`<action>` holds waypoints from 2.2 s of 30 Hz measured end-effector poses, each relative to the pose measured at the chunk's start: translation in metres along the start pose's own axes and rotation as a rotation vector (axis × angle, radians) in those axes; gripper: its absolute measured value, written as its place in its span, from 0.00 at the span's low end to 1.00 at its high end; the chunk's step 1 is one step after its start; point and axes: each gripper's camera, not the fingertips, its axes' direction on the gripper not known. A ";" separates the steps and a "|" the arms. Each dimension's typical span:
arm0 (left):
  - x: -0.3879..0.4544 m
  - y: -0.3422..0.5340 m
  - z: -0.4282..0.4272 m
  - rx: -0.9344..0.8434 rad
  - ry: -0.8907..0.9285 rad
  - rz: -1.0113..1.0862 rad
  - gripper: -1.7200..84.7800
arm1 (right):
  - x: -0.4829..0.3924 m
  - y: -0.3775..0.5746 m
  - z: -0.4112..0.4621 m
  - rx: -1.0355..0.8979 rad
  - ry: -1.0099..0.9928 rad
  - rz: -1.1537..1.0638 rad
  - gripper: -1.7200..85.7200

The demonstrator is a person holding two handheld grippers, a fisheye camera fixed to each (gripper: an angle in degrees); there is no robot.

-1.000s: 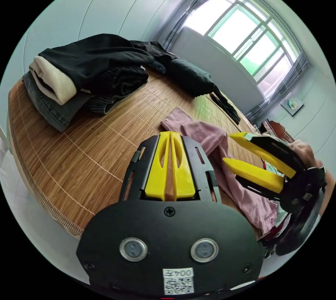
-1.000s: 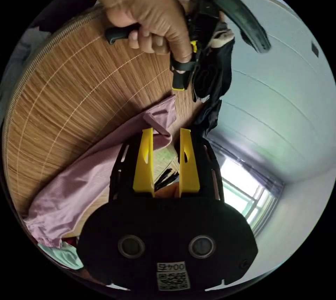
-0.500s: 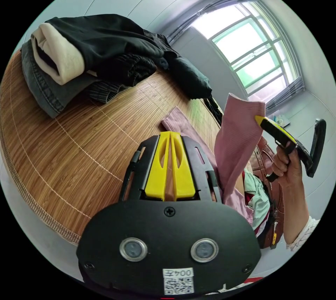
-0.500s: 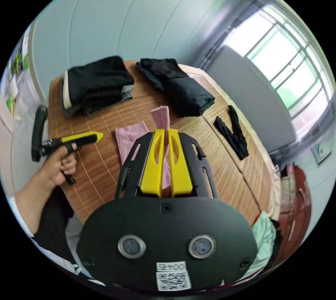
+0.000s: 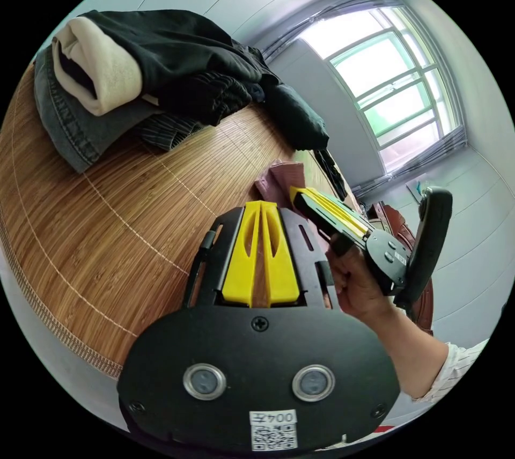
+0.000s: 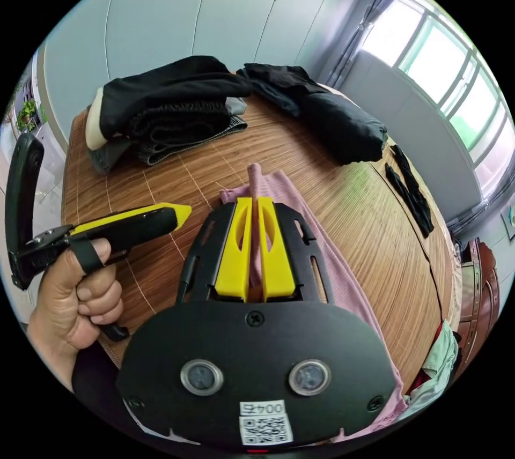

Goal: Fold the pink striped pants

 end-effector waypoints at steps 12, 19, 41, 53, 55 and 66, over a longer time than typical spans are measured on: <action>0.008 0.001 0.006 0.014 0.031 0.036 0.02 | 0.039 0.019 -0.038 0.061 -0.232 0.176 0.12; 0.038 0.015 -0.010 0.054 0.066 0.209 0.02 | 0.102 0.152 -0.105 -0.041 -0.039 0.294 0.12; 0.194 0.165 -0.012 -0.304 0.255 0.337 0.02 | 0.147 0.363 -0.198 -0.370 0.518 0.071 0.08; 0.376 0.314 0.028 -0.543 0.226 0.921 0.03 | 0.362 0.381 -0.263 -0.104 -0.299 0.797 0.02; 0.411 0.341 0.034 -0.489 0.195 1.102 0.03 | 0.379 0.385 -0.264 -0.081 -0.364 0.849 0.02; 0.500 0.397 0.079 -0.402 0.079 1.452 0.09 | 0.398 0.369 -0.279 -0.051 -0.420 0.847 0.02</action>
